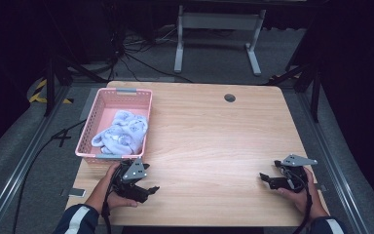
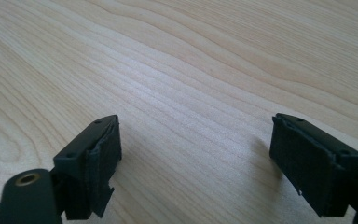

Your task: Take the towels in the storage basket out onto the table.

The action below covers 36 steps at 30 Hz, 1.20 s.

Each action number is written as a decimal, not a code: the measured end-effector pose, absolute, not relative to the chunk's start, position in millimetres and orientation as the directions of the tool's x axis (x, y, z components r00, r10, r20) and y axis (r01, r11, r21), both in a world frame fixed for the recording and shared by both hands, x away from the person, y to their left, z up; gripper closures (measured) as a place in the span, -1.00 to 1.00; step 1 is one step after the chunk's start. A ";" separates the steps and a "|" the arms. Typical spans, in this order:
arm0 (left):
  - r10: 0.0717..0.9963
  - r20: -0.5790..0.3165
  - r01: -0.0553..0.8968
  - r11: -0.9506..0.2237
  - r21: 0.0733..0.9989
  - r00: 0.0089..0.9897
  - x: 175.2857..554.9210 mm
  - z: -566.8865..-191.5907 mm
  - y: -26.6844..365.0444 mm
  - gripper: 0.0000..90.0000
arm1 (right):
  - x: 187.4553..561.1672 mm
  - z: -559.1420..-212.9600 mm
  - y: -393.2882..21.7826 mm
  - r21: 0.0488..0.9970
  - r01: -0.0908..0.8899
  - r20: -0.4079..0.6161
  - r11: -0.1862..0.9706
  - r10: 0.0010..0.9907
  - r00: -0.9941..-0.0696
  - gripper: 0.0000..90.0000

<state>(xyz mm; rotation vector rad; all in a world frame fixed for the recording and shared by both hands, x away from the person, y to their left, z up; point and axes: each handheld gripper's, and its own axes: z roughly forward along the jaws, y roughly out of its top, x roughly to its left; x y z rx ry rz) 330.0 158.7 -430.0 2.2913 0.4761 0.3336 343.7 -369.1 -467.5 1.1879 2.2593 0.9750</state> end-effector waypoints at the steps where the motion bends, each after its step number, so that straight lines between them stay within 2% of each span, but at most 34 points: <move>1: 0.435 0.093 0.234 -0.639 0.732 0.895 329.8 -427.5 160.2 -0.56 | 343.6 -467.5 -369.1 0.739 0.547 -0.031 0.393 0.831 -0.555 -0.62; 4: 0.431 0.124 0.200 -0.631 0.750 0.894 330.0 -415.8 167.7 -0.57 | 343.7 -467.5 -369.1 0.739 0.547 -0.032 0.394 0.831 -0.555 -0.62; 6: 0.459 0.151 0.190 -0.614 0.766 0.875 331.0 -405.5 175.5 -0.57 | 343.7 -467.5 -369.1 0.739 0.547 -0.032 0.394 0.831 -0.555 -0.62; 13: 0.533 0.153 0.205 -0.553 0.807 0.832 336.0 -377.4 197.7 -0.64 | 343.6 -467.5 -369.1 0.739 0.547 -0.032 0.394 0.831 -0.555 -0.62; 17: 0.569 0.187 0.197 -0.545 0.815 0.801 344.0 -365.9 207.8 -0.65 | 343.6 -467.5 -369.1 0.739 0.547 -0.032 0.394 0.831 -0.555 -0.62; 27: 0.630 0.209 0.275 -0.580 0.766 0.747 380.8 -355.6 224.3 -0.65 | 343.2 -467.5 -369.1 0.739 0.547 -0.031 0.394 0.830 -0.557 -0.62; 36: 0.648 0.127 0.424 -0.620 0.660 0.751 433.0 -373.3 220.7 -0.64 | 343.2 -467.5 -369.1 0.739 0.547 -0.030 0.394 0.830 -0.557 -0.62</move>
